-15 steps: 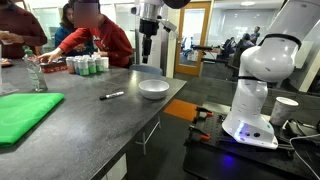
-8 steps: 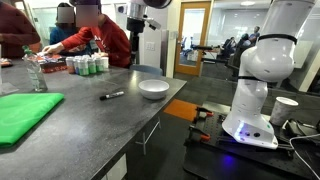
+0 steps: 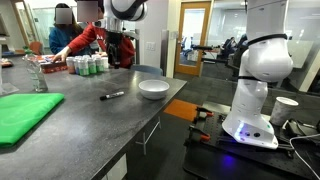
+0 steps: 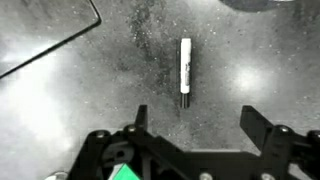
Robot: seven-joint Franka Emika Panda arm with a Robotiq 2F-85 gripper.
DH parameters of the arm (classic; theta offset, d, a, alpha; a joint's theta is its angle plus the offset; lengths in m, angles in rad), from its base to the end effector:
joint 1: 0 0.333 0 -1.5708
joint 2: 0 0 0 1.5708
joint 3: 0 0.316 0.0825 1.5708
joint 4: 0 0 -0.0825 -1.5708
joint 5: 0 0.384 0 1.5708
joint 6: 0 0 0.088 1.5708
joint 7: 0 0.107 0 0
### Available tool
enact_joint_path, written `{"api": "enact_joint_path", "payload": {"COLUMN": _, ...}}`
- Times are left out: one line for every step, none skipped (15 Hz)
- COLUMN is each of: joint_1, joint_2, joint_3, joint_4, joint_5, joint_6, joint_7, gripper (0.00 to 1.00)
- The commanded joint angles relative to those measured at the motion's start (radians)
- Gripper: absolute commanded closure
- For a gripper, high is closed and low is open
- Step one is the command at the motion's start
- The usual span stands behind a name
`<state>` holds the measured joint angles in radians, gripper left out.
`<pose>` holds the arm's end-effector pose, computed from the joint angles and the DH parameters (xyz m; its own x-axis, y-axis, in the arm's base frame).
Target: Put the black marker inside the grey bowl
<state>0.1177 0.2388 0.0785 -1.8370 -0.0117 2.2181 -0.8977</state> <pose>0.6216 0.1202 0.4139 0.4499 0.8880 0.0954 0.8823 -0.4584 0.1063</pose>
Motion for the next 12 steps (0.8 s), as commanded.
{"api": "enact_joint_path", "payload": {"joint_1": -0.045, "joint_2": 0.091, "joint_3": 0.044, "joint_4": 0.109, "joint_5": 0.003, "joint_6": -0.079, "joint_7": -0.09, "gripper": 0.0}}
{"api": "enact_joint_path", "payload": {"joint_1": -0.052, "joint_2": 0.111, "joint_3": 0.049, "joint_4": 0.123, "joint_5": 0.001, "joint_6": -0.087, "joint_7": -0.096, "gripper": 0.0}}
{"api": "enact_joint_path", "payload": {"joint_1": -0.059, "joint_2": 0.123, "joint_3": 0.051, "joint_4": 0.126, "joint_5": 0.003, "joint_6": -0.101, "joint_7": -0.093, "gripper": 0.0}}
{"api": "enact_joint_path", "payload": {"joint_1": -0.065, "joint_2": 0.131, "joint_3": 0.054, "joint_4": 0.119, "joint_5": 0.005, "joint_6": -0.105, "joint_7": -0.086, "gripper": 0.0}}
{"api": "enact_joint_path", "payload": {"joint_1": -0.069, "joint_2": 0.136, "joint_3": 0.054, "joint_4": 0.11, "joint_5": 0.002, "joint_6": -0.105, "joint_7": -0.075, "gripper": 0.0}}
{"api": "enact_joint_path", "payload": {"joint_1": -0.078, "joint_2": 0.136, "joint_3": 0.06, "joint_4": 0.097, "joint_5": 0.013, "joint_6": -0.101, "joint_7": -0.084, "gripper": 0.0}}
{"api": "enact_joint_path", "payload": {"joint_1": -0.08, "joint_2": 0.138, "joint_3": 0.061, "joint_4": 0.086, "joint_5": 0.007, "joint_6": -0.089, "joint_7": -0.078, "gripper": 0.0}}
{"api": "enact_joint_path", "payload": {"joint_1": -0.079, "joint_2": 0.142, "joint_3": 0.063, "joint_4": 0.081, "joint_5": 0.0, "joint_6": -0.08, "joint_7": -0.071, "gripper": 0.0}}
{"api": "enact_joint_path", "payload": {"joint_1": -0.079, "joint_2": 0.146, "joint_3": 0.064, "joint_4": 0.074, "joint_5": -0.006, "joint_6": -0.067, "joint_7": -0.069, "gripper": 0.0}}
{"api": "enact_joint_path", "payload": {"joint_1": -0.077, "joint_2": 0.15, "joint_3": 0.066, "joint_4": 0.069, "joint_5": -0.007, "joint_6": -0.053, "joint_7": -0.067, "gripper": 0.0}}
{"api": "enact_joint_path", "payload": {"joint_1": -0.071, "joint_2": 0.151, "joint_3": 0.065, "joint_4": 0.06, "joint_5": -0.019, "joint_6": -0.04, "joint_7": -0.052, "gripper": 0.0}}
{"api": "enact_joint_path", "payload": {"joint_1": -0.066, "joint_2": 0.15, "joint_3": 0.064, "joint_4": 0.043, "joint_5": -0.028, "joint_6": -0.017, "joint_7": -0.036, "gripper": 0.0}}
